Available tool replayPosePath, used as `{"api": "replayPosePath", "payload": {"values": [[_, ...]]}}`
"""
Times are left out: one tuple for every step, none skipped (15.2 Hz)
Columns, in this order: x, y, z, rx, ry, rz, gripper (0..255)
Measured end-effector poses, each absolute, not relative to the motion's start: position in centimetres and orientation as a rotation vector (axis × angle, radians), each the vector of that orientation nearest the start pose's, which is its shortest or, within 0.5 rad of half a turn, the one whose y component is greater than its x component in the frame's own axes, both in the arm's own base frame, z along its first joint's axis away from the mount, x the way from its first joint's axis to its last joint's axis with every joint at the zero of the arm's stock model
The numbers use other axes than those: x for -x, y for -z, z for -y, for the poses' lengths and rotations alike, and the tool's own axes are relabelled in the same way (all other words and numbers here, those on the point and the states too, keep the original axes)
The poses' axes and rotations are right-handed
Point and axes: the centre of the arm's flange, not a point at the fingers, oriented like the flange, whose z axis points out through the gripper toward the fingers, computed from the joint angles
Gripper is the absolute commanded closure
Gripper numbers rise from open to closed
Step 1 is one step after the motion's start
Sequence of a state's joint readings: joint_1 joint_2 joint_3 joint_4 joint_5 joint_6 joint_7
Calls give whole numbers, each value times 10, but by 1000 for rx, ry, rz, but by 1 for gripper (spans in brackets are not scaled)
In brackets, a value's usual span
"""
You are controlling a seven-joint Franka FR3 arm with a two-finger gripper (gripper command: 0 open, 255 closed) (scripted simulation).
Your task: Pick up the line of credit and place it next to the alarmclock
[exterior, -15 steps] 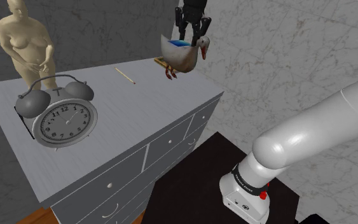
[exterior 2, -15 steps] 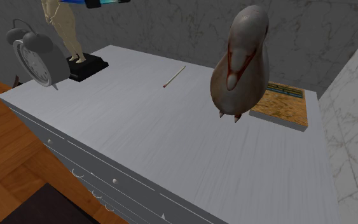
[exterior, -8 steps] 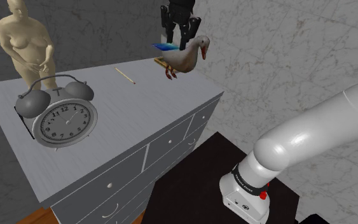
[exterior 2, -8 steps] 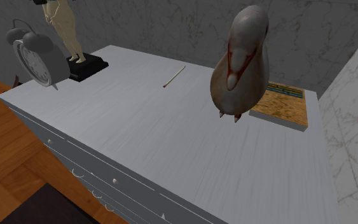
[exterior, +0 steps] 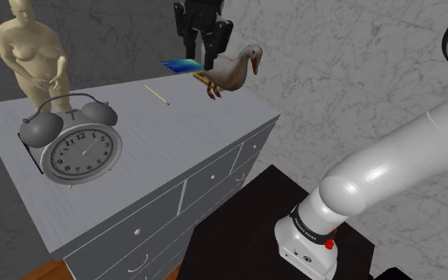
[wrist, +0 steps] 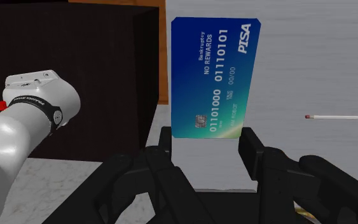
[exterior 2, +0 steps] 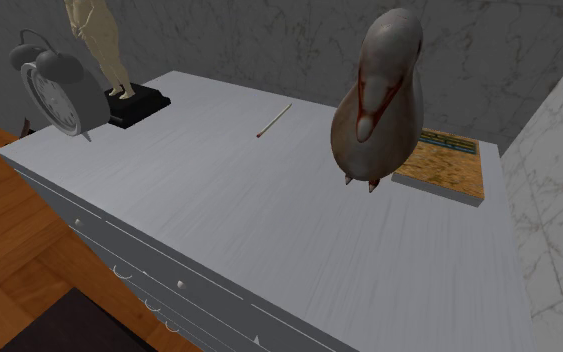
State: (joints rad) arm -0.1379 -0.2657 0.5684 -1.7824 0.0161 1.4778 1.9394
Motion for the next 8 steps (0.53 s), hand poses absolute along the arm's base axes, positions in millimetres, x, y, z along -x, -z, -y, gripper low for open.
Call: {"api": "replayPosePath", "payload": {"values": [[-412, -630, -243, 2352, 140, -2257, 255], [-406, -629, -254, 2351, 140, -2258, 255], [-404, -628, -266, 2352, 141, -2257, 255], [-401, -629, -281, 2353, 141, -2257, 255], [-396, -629, -295, 2353, 140, -2257, 255], [-394, -625, -301, 2352, 140, -2258, 255], [-394, -621, -305, 2351, 140, -2258, 255], [-394, -615, -307, 2351, 139, -2259, 255]]}}
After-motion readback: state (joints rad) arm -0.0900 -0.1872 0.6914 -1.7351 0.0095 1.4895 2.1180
